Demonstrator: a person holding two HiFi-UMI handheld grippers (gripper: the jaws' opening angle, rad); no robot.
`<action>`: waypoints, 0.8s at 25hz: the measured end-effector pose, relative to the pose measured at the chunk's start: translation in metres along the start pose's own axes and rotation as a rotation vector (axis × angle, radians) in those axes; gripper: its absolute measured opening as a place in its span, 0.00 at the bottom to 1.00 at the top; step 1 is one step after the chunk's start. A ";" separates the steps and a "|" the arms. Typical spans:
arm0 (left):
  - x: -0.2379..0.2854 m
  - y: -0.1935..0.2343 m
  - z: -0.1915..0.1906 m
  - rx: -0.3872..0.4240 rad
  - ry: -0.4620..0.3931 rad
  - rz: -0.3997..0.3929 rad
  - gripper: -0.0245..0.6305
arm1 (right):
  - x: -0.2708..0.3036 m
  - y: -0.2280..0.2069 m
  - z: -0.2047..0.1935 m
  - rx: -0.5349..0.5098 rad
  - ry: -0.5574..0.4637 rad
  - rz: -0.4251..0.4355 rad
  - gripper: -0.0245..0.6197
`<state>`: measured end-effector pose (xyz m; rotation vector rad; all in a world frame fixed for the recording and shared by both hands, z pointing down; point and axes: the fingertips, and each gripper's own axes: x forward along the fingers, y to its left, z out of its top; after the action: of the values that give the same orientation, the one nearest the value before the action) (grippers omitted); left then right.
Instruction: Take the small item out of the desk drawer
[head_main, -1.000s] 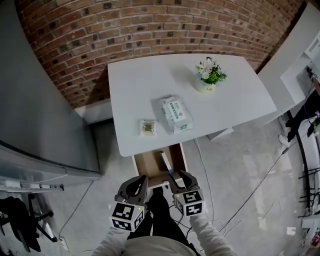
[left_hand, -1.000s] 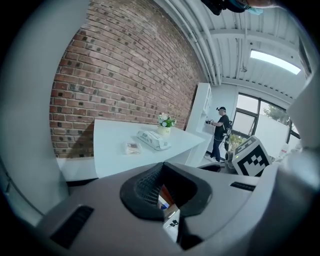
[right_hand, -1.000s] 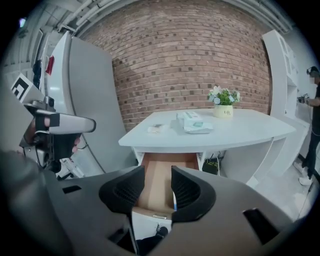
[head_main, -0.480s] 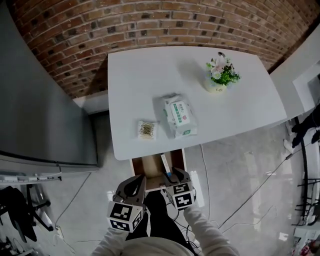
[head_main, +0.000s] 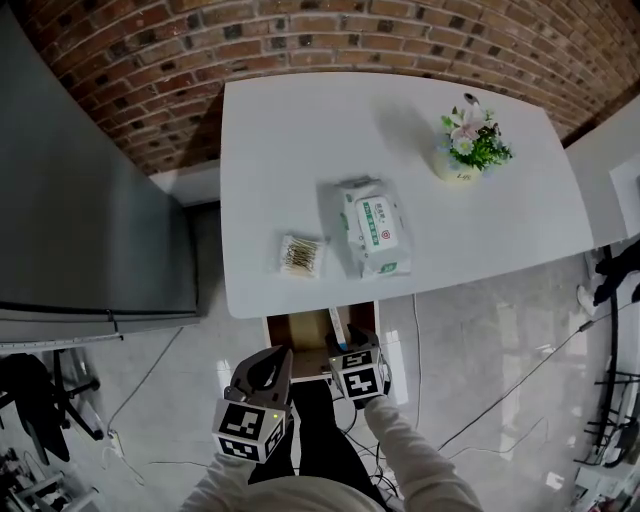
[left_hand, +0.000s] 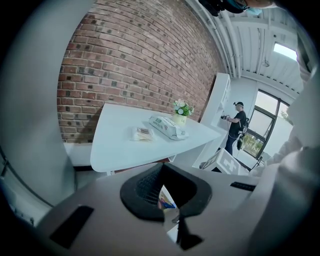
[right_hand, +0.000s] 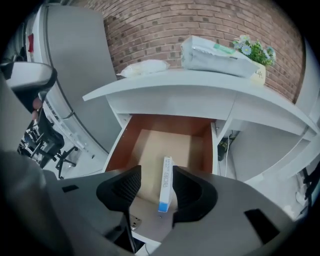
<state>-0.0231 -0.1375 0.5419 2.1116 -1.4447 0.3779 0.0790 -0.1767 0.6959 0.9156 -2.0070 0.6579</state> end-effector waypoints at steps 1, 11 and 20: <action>0.003 0.001 -0.001 -0.002 0.004 0.003 0.06 | 0.005 -0.002 -0.001 -0.006 0.012 0.002 0.38; 0.015 0.007 -0.010 -0.036 0.035 0.022 0.06 | 0.049 -0.015 -0.023 -0.025 0.153 0.013 0.38; 0.021 0.018 -0.026 -0.071 0.064 0.058 0.06 | 0.075 -0.020 -0.030 -0.053 0.225 0.014 0.38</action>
<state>-0.0296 -0.1435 0.5784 1.9875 -1.4628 0.4069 0.0780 -0.1944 0.7766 0.7614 -1.8236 0.6813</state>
